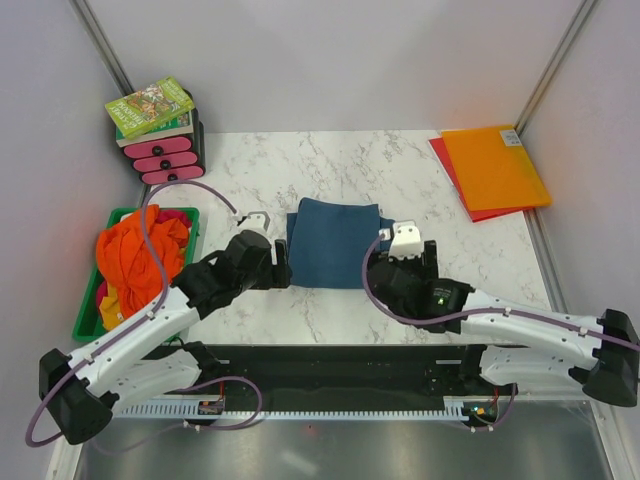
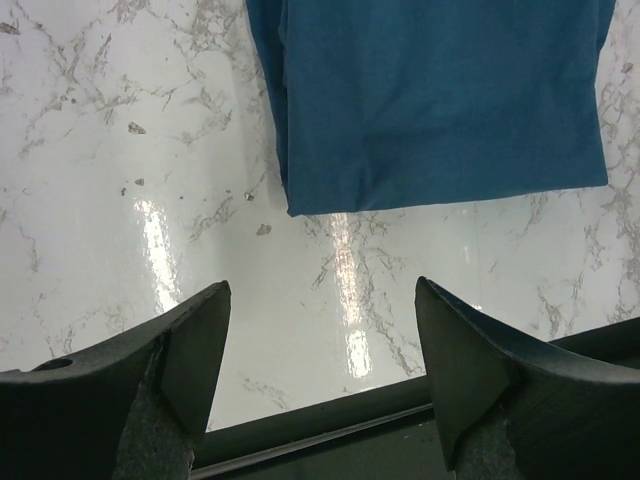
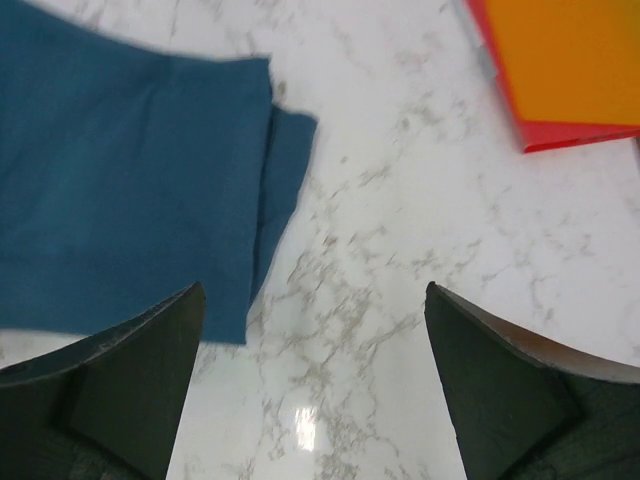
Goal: Fold and stack the t-shirts
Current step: Put the neatly folded tshirt into the corner of the board with the right arm
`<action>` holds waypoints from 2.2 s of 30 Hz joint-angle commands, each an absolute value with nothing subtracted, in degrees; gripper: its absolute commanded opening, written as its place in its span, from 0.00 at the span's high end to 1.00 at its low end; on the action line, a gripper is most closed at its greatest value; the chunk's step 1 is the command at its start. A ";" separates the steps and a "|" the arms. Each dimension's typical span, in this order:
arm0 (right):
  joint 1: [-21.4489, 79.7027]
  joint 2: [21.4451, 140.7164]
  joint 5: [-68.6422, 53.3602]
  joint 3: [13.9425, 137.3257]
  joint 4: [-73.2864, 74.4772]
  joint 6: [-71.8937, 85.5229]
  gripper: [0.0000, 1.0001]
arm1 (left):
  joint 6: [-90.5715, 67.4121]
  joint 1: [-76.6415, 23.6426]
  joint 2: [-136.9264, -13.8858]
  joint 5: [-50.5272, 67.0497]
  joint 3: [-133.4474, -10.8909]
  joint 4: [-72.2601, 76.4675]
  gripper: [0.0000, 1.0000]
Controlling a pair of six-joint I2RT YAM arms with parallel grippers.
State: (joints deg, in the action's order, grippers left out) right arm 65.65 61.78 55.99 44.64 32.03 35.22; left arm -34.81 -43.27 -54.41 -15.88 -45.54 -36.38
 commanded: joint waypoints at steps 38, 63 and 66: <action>16.45 85.09 37.18 12.67 -69.60 -0.35 0.02 | -39.81 -43.68 -58.54 -1.76 -42.19 -26.28 0.24; 5.27 87.89 9.84 13.80 -68.29 1.76 0.02 | -37.27 -45.09 -59.32 -13.01 -43.15 -26.28 0.26; 5.19 87.89 9.84 13.80 -68.38 1.67 0.02 | -37.44 -45.44 -62.48 -13.54 -44.21 -26.45 0.26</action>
State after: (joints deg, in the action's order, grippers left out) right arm 5.37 88.29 11.18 12.91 -66.83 0.84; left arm -39.20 -44.80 -59.27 -10.24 -40.99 -28.12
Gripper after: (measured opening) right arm 0.982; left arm 0.744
